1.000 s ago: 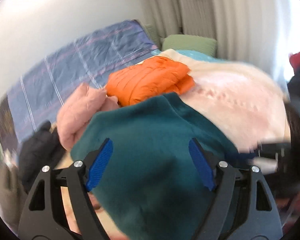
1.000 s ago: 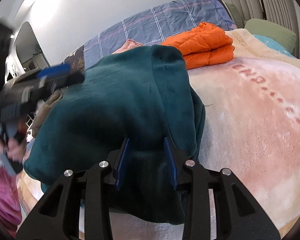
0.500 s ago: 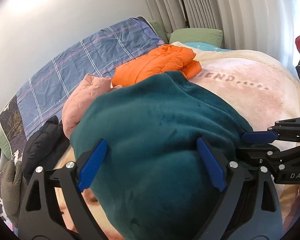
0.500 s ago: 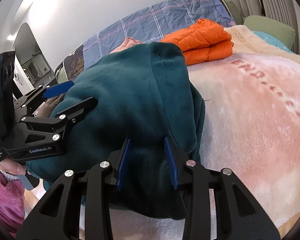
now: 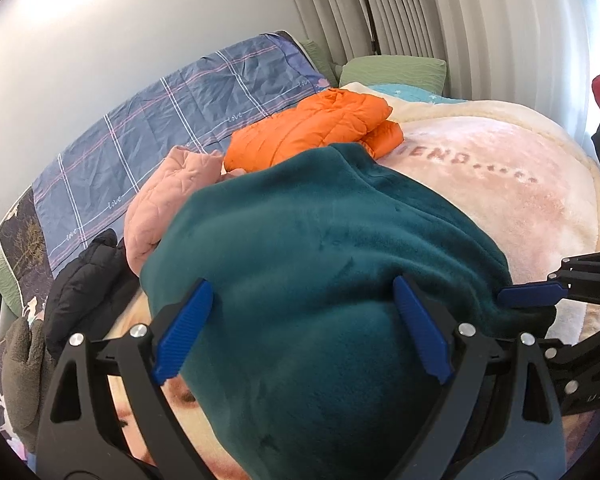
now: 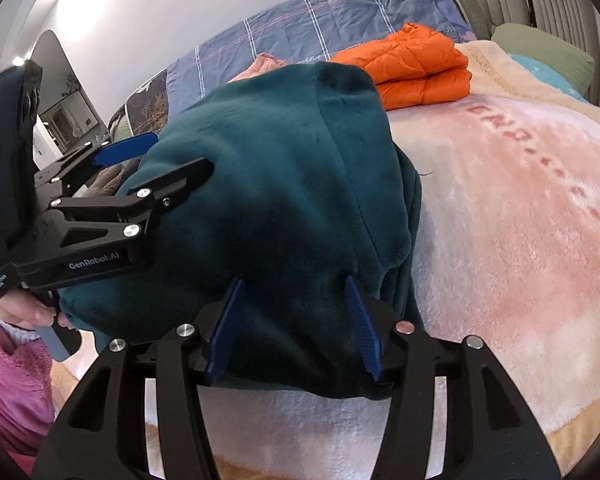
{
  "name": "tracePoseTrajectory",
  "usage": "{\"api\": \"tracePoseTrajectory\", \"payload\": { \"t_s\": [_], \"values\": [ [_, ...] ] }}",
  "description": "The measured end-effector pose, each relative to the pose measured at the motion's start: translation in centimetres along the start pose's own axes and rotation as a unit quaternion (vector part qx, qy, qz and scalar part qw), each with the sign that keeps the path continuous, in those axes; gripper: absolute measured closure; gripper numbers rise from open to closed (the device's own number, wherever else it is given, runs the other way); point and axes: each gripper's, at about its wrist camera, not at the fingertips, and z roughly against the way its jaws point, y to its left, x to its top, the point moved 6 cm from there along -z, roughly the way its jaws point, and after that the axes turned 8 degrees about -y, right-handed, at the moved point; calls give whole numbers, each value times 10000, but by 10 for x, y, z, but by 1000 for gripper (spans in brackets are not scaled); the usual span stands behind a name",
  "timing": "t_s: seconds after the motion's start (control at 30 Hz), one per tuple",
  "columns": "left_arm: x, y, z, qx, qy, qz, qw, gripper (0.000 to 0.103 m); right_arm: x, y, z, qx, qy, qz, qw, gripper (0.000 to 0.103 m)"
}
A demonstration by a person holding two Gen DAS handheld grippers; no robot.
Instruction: Fold large clothes
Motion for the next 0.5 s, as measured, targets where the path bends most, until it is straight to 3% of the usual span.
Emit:
{"api": "tracePoseTrajectory", "payload": {
  "t_s": [0.13,0.23,0.3,0.37,0.43,0.5],
  "values": [
    [14,1,4,-137,-71,45,9999,12,-1,-2,1,74,-36,-38,10000,49],
    [38,5,1,184,-243,-206,9993,20,-1,-1,2,70,-51,-81,9999,49],
    [53,9,-9,148,-253,-171,9994,21,-2,2,2,-8,-89,-32,10000,49],
    [53,13,-31,45,-16,-49,10000,21,-3,4,2,-62,-129,-4,9999,49],
    [21,4,-78,115,814,-250,9963,21,-5,3,1,-114,-123,-21,9999,49],
    [20,8,-81,92,772,-131,9969,21,-4,5,1,-145,-215,56,9996,48]
  ]
}}
